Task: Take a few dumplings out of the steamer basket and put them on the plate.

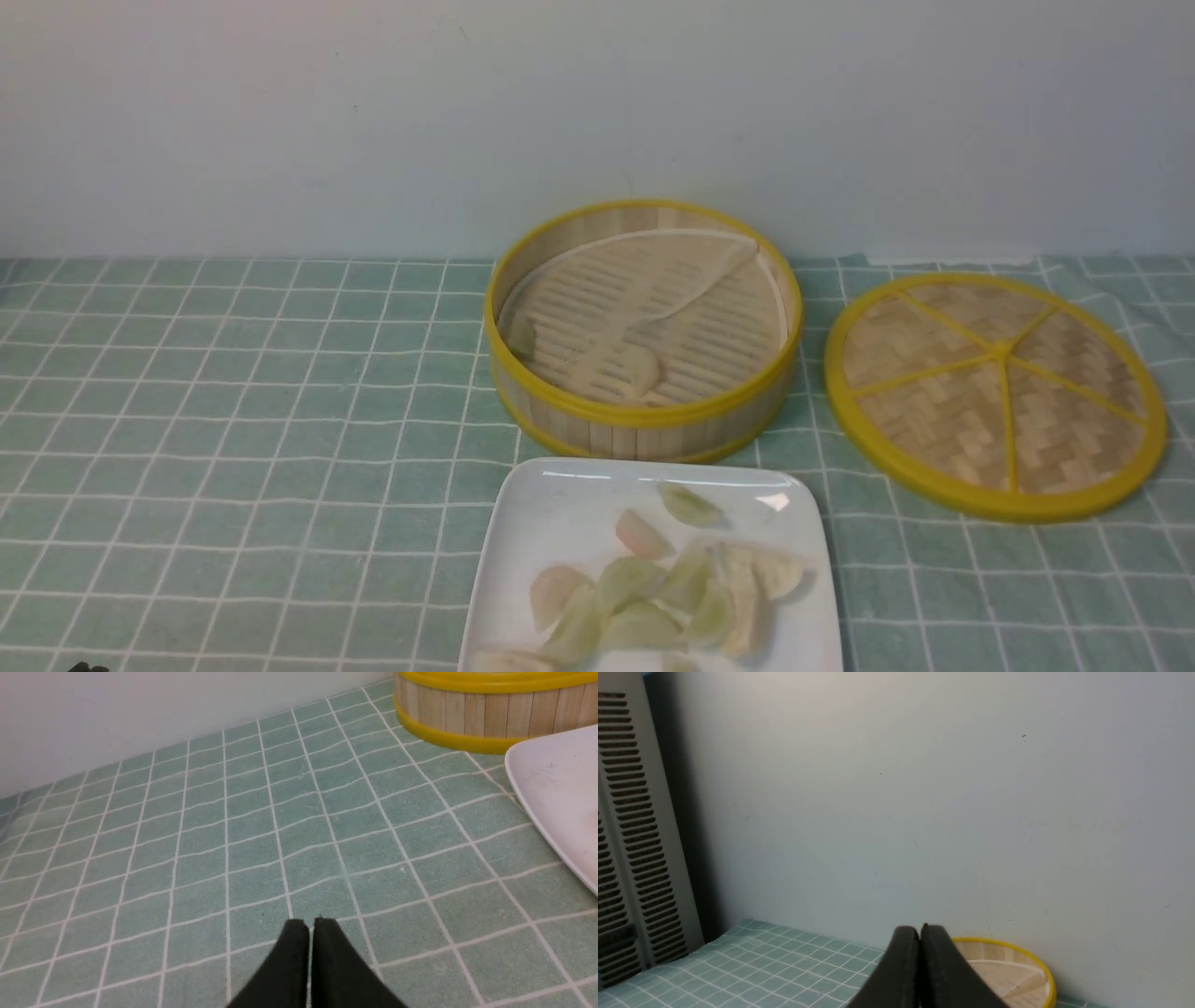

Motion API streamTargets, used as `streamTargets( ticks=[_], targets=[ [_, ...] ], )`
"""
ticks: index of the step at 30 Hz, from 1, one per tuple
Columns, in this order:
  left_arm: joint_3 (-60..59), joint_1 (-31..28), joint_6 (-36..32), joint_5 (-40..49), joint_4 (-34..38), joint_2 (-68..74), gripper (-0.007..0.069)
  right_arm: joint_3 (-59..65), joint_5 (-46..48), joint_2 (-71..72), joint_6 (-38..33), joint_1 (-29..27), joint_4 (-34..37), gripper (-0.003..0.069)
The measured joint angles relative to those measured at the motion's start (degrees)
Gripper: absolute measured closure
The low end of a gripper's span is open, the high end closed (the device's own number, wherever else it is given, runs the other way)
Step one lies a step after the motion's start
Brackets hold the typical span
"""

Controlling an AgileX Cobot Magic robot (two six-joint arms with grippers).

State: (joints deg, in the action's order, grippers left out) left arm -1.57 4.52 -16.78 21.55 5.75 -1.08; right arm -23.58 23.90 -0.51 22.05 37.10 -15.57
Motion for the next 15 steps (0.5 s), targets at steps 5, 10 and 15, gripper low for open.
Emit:
streamTargets(
  ticks=[5,10,15],
  targets=[
    [0.00,0.00,0.00,0.00,0.00,0.00,0.0631,0.00,0.04,0.00,0.00,0.00,0.00,0.0672],
    [0.00,0.00,0.00,0.00,0.00,0.00,0.0631,0.14,0.04,0.00,-5.62,0.00,6.88,0.0672],
    [0.00,0.00,0.00,0.00,0.00,0.00,0.0631,1.54,-0.42,-0.05,-20.14,0.00,20.28,0.0672]
  ],
)
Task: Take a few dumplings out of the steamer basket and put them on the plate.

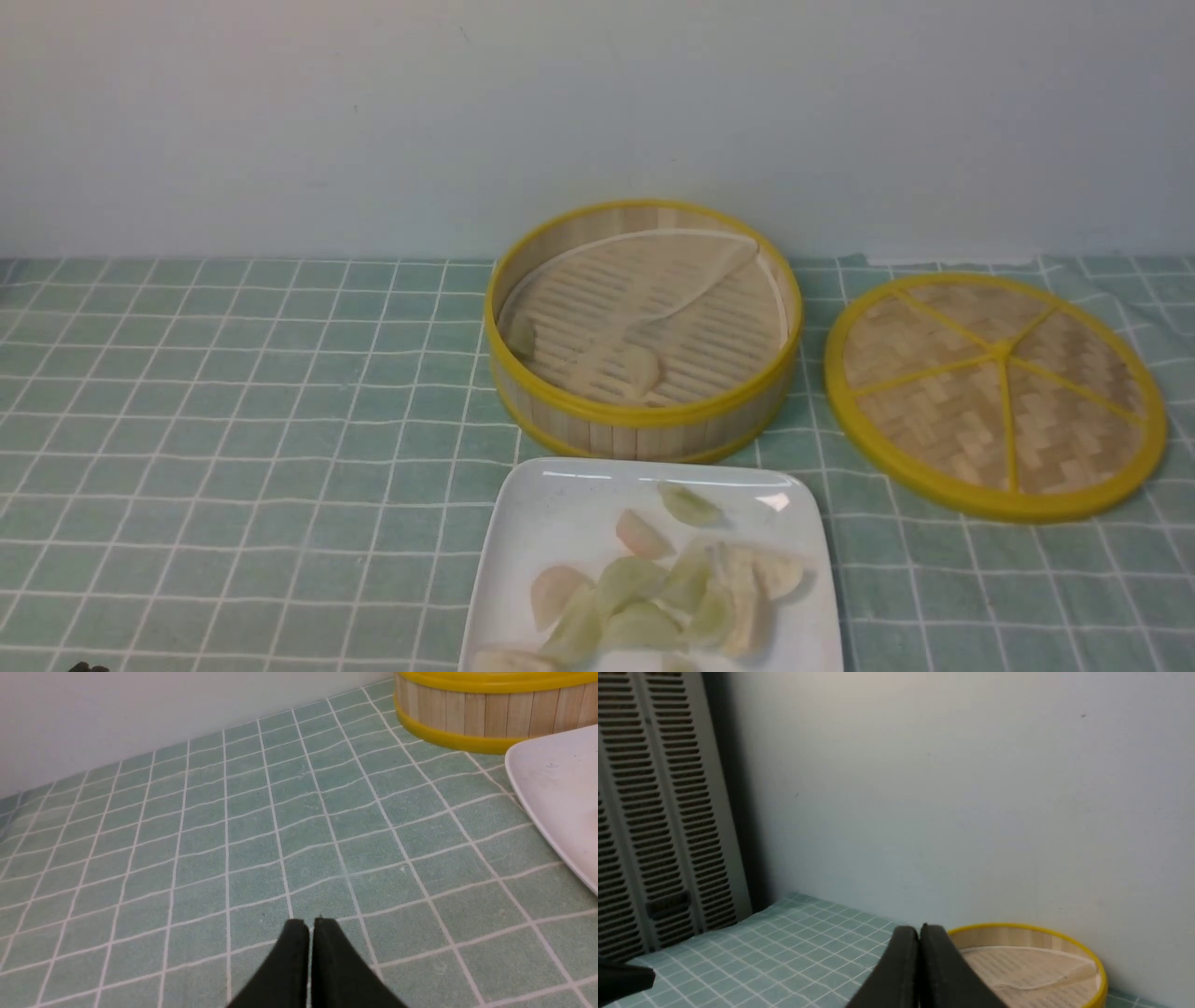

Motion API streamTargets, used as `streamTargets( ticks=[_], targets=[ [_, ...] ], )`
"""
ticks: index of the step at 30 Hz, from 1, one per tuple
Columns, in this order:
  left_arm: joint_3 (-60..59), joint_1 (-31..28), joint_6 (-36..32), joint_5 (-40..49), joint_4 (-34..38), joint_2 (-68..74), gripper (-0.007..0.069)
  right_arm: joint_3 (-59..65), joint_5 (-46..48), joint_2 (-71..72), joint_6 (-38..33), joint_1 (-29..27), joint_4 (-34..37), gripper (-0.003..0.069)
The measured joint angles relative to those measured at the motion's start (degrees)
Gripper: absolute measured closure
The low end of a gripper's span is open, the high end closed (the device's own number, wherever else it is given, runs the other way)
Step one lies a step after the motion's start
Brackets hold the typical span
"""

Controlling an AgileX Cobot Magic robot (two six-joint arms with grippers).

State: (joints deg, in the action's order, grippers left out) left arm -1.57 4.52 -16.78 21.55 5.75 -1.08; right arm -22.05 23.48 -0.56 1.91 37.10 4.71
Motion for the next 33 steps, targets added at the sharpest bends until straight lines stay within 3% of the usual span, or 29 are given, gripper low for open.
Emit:
streamTargets(
  ticks=[5,7,10,11,14,15,18,22,33],
  targets=[
    [0.00,0.00,0.00,0.00,0.00,0.00,0.0631,2.13,-1.49,0.32,-7.49,-0.21,6.51,0.0672],
    [0.00,0.00,0.00,0.05,0.00,0.00,0.0631,4.81,-2.35,1.19,-9.13,-3.96,7.52,0.0672],
    [0.00,0.00,0.00,0.05,0.00,0.00,0.0631,9.18,-2.81,1.26,-9.77,-14.05,7.64,0.0672],
    [0.00,0.00,0.00,0.05,0.00,0.00,0.0631,9.52,-2.81,1.26,-9.76,-14.78,7.64,0.0672],
    [0.00,0.00,0.00,0.05,0.00,0.00,0.0631,16.10,-2.75,1.26,-9.84,-27.42,6.35,0.0672],
    [0.00,0.00,0.00,0.05,0.00,0.00,0.0631,16.10,-2.75,1.26,-9.84,-27.42,6.28,0.0672],
    [0.00,0.00,0.00,0.05,0.00,0.00,0.0631,22.41,-2.04,1.26,-9.84,-35.47,5.75,0.0672],
    [0.00,0.00,0.00,0.05,0.00,0.00,0.0631,23.15,-1.20,1.26,-9.84,-39.29,5.04,0.0672],
    [0.00,0.00,0.00,0.05,0.00,0.00,0.0631,23.15,-1.20,1.26,-9.88,-39.45,4.92,0.0672]
  ],
)
